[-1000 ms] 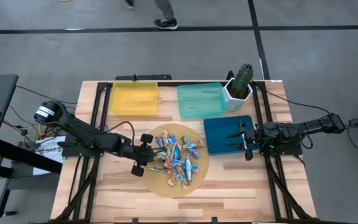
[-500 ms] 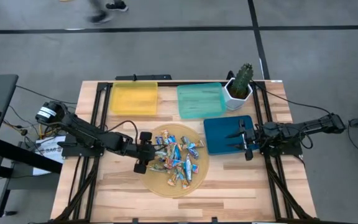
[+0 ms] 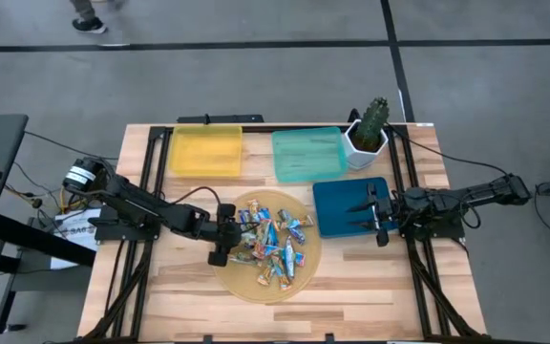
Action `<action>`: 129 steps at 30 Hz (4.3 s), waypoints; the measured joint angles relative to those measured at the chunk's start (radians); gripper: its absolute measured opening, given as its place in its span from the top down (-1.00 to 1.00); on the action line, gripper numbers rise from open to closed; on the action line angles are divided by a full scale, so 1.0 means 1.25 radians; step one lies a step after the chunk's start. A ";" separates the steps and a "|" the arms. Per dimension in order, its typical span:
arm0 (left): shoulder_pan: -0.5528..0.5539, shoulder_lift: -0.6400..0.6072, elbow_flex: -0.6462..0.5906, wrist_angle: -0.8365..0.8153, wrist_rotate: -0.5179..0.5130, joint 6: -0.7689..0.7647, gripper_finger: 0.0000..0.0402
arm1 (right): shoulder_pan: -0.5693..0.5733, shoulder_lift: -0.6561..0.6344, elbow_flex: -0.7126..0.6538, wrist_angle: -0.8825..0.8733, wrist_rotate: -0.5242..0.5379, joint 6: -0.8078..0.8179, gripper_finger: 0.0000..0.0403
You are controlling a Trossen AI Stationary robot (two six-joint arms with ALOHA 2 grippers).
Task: Pick and place Granola Bars by type
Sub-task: Put the red granola bar into the yellow bin
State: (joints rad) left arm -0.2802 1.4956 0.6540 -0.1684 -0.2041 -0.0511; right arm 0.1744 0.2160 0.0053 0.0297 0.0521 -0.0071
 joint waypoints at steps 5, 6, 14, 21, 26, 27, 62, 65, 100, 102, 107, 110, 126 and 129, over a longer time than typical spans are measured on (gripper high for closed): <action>0.000 0.000 0.000 0.002 0.000 -0.008 0.03 | 0.000 0.000 0.000 0.000 0.000 0.000 0.23; 0.000 0.000 0.000 0.002 0.000 -0.009 0.04 | 0.000 0.000 0.000 0.000 0.000 0.000 0.23; 0.000 0.000 0.000 0.000 0.010 0.004 0.38 | 0.000 0.000 0.000 0.000 0.000 0.000 0.23; -0.001 0.000 0.000 -0.002 0.012 0.004 0.67 | 0.000 0.000 0.000 0.000 0.000 0.000 0.23; -0.006 0.000 -0.001 -0.002 0.012 0.004 0.80 | 0.000 0.000 0.000 0.000 0.000 0.000 0.23; -0.008 0.000 -0.001 -0.001 0.012 0.004 0.82 | 0.000 0.000 0.000 0.000 0.000 0.000 0.23; 0.045 -0.333 -0.001 -0.063 -0.302 0.046 0.85 | 0.000 0.000 0.000 0.000 0.000 0.000 0.23; 0.081 -0.364 -0.001 -0.064 -0.341 0.047 0.85 | 0.000 0.000 0.000 0.000 0.000 0.000 0.23; 0.505 -0.492 -0.001 -0.153 -0.373 -0.012 0.85 | 0.000 0.000 0.000 0.000 0.000 0.000 0.23; 0.543 -0.492 -0.001 -0.172 -0.341 -0.036 0.85 | 0.000 0.000 0.000 0.000 0.000 0.000 0.23; 0.637 -0.492 -0.001 -0.240 -0.272 -0.110 0.85 | 0.000 0.000 0.000 0.000 0.000 0.000 0.23; 0.690 -0.491 -0.001 -0.280 -0.250 -0.149 0.85 | 0.000 0.000 0.000 0.000 0.000 0.000 0.23; 0.869 -0.382 -0.002 -0.371 -0.100 -0.264 0.85 | 0.000 0.000 0.000 0.000 0.000 0.000 0.23; 0.886 -0.356 -0.002 -0.372 -0.094 -0.264 0.85 | 0.000 0.000 0.000 0.000 0.000 0.000 0.23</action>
State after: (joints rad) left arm 0.8272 1.0506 0.6521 -0.6331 -0.3218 -0.3813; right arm 0.1744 0.2157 0.0053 0.0299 0.0521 -0.0071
